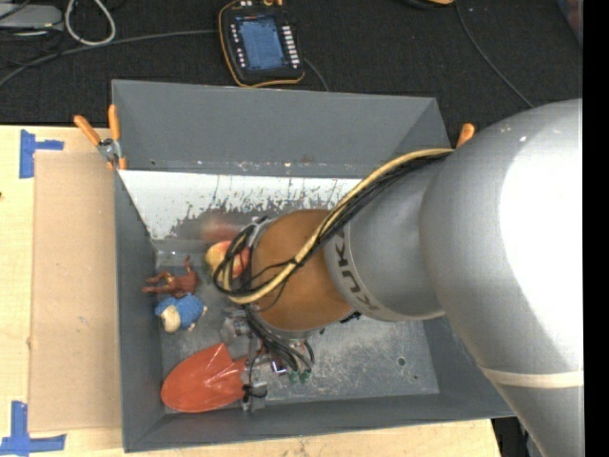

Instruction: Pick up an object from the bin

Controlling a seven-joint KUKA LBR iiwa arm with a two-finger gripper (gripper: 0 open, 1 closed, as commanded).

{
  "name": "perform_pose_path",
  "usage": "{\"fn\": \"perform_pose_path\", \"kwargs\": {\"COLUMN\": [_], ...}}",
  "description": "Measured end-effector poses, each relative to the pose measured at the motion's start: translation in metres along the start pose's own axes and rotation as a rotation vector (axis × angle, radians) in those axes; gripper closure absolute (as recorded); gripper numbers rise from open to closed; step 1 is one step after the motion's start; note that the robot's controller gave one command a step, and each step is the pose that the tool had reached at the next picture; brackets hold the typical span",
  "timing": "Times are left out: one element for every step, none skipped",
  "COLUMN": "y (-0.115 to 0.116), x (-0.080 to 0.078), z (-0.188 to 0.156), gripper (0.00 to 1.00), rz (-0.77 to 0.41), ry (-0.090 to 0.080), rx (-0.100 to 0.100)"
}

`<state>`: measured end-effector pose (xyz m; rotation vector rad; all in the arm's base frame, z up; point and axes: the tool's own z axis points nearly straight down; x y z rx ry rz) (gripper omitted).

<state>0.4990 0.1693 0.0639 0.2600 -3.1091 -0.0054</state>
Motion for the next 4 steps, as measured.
{"fn": "perform_pose_path", "kwargs": {"y": [-0.061, -0.004, -0.004, -0.004], "x": [-0.081, -0.006, -0.006, -0.002], "z": [-0.007, -0.002, -0.002, -0.025], "gripper": [0.00, 1.00, 1.00, 1.00], "rz": [-0.288, -0.026, -0.025, -0.024], "ry": [-0.030, 0.002, 0.002, 0.013], "rx": [0.011, 0.002, 0.002, 0.003]}}
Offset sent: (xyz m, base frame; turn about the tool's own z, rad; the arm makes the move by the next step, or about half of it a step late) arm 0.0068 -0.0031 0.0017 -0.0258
